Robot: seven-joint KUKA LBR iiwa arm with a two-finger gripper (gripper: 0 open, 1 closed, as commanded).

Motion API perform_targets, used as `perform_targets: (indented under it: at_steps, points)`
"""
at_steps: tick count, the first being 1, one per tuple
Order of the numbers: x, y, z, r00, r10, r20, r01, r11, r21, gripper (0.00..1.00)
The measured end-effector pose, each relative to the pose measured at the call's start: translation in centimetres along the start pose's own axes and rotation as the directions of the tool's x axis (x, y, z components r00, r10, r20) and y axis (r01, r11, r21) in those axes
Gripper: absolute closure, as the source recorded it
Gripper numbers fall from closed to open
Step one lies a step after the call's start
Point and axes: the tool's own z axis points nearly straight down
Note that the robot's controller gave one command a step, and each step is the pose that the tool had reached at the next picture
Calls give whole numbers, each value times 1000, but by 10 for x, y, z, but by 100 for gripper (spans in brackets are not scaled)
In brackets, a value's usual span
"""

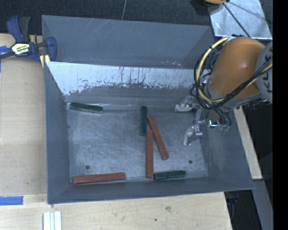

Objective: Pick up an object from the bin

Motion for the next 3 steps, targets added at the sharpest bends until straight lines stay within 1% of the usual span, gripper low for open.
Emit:
perform_targets:
  at_steps: [1,2,3]
  points:
    - [-2,0,-4,1000,-2,8,2,1000,1,0]
    - [30,50,20,1000,8,9,-8,1000,1,0]
    - [14,65,50,979,205,9,-205,979,-3,0]
